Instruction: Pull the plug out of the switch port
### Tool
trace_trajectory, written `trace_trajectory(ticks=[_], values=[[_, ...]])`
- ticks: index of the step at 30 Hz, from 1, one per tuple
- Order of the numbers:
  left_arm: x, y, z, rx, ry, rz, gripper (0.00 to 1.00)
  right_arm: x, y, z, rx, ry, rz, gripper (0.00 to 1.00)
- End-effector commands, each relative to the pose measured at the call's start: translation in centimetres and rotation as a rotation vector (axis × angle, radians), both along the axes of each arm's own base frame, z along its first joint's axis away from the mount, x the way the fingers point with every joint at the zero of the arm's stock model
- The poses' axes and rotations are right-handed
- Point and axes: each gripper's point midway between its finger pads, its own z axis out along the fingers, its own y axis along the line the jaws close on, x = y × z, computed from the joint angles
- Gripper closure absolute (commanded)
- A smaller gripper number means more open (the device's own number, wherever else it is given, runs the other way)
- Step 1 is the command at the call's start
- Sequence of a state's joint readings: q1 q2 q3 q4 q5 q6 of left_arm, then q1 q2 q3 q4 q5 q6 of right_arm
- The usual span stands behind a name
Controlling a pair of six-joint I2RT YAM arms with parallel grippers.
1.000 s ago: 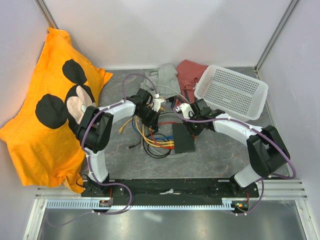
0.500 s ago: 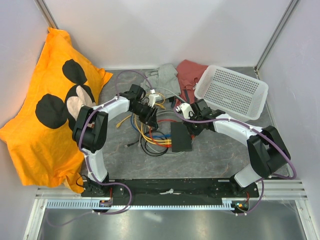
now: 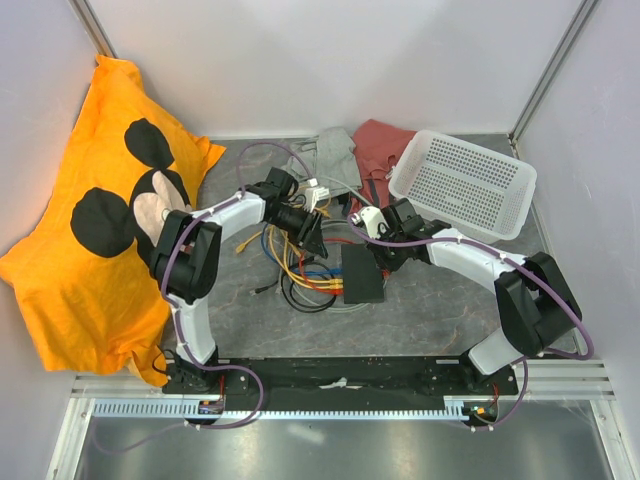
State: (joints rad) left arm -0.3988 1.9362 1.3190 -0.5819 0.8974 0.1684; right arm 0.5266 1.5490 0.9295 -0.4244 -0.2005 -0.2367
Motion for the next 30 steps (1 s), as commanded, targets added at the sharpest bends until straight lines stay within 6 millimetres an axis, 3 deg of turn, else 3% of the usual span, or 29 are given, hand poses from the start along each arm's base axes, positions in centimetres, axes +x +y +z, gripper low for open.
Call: trace_trajectory(ticks=[1, 10, 17, 30], values=[[0.2, -1.2, -0.8, 0.005, 0.000, 0.009, 0.54, -1.7, -2.7, -1.7, -0.114, 0.051, -0.016, 1.00], [0.3, -1.7, -3.6, 0.070, 0.012, 0.041, 0.53, -1.7, -2.8, -1.8, -0.116, 0.055, -0.017, 1.00], [0.3, -2.5, -4.6, 0.037, 0.062, 0.050, 0.53, -1.7, -2.8, -1.8, -0.121, 0.054, -0.016, 1.00], [-3.0, -4.2, -6.0, 0.000, 0.185, -0.012, 0.53, -1.8, -2.9, -2.0, -0.127, 0.058, -0.014, 1.00]])
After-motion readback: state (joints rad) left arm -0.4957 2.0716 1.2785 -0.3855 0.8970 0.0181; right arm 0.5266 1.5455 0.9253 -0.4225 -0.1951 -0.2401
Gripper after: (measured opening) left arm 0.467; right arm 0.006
